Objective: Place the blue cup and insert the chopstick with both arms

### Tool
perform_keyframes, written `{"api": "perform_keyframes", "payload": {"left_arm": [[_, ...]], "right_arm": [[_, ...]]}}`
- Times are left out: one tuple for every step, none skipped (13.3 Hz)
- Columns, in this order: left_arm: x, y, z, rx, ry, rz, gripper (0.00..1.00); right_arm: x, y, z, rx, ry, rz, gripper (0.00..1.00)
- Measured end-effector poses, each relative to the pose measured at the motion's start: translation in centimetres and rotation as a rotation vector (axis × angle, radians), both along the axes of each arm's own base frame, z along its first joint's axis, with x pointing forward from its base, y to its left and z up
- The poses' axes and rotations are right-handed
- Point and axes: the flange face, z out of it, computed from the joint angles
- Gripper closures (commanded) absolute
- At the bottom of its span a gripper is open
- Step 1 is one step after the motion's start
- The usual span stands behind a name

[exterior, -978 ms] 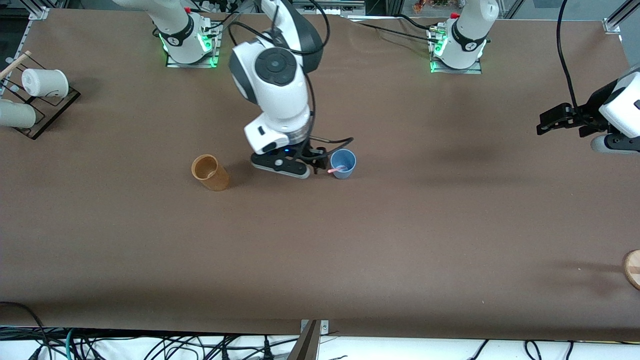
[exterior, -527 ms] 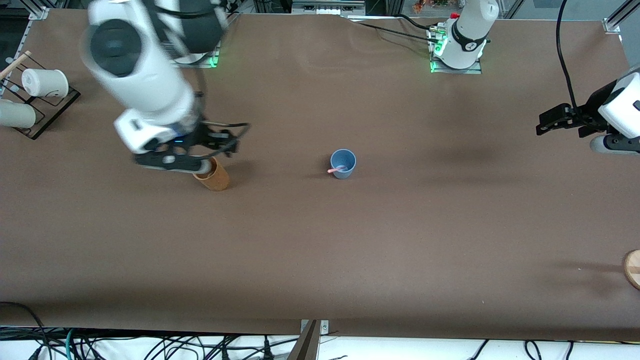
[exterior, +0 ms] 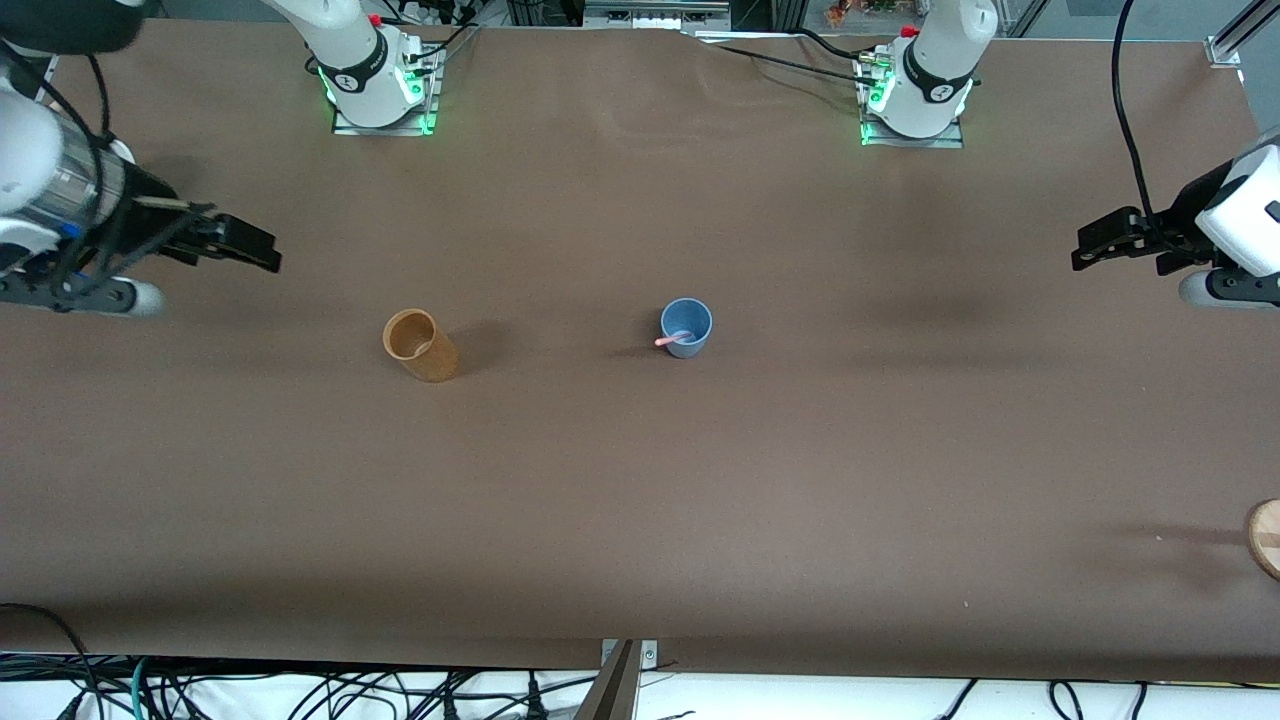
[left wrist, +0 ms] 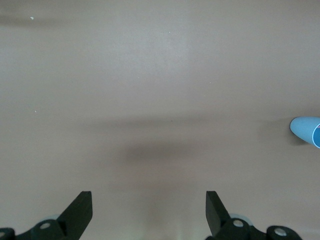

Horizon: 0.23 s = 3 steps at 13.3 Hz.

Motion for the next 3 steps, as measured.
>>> {"api": "perform_keyframes", "payload": {"left_arm": [[0.0, 0.0, 0.0, 0.0, 0.0, 0.0, 0.0], [0.0, 0.0, 0.0, 0.0, 0.0, 0.0, 0.0], [0.0, 0.0, 0.0, 0.0, 0.0, 0.0, 0.0]], "right_arm": [[-0.5, -1.0, 0.38, 0.004, -0.003, 0.0, 0.0], [-0.89, -1.64, 0.68, 0.004, -0.006, -0.001, 0.0], [-1.14, -1.96, 0.82, -0.002, -0.008, -0.001, 0.0]]}}
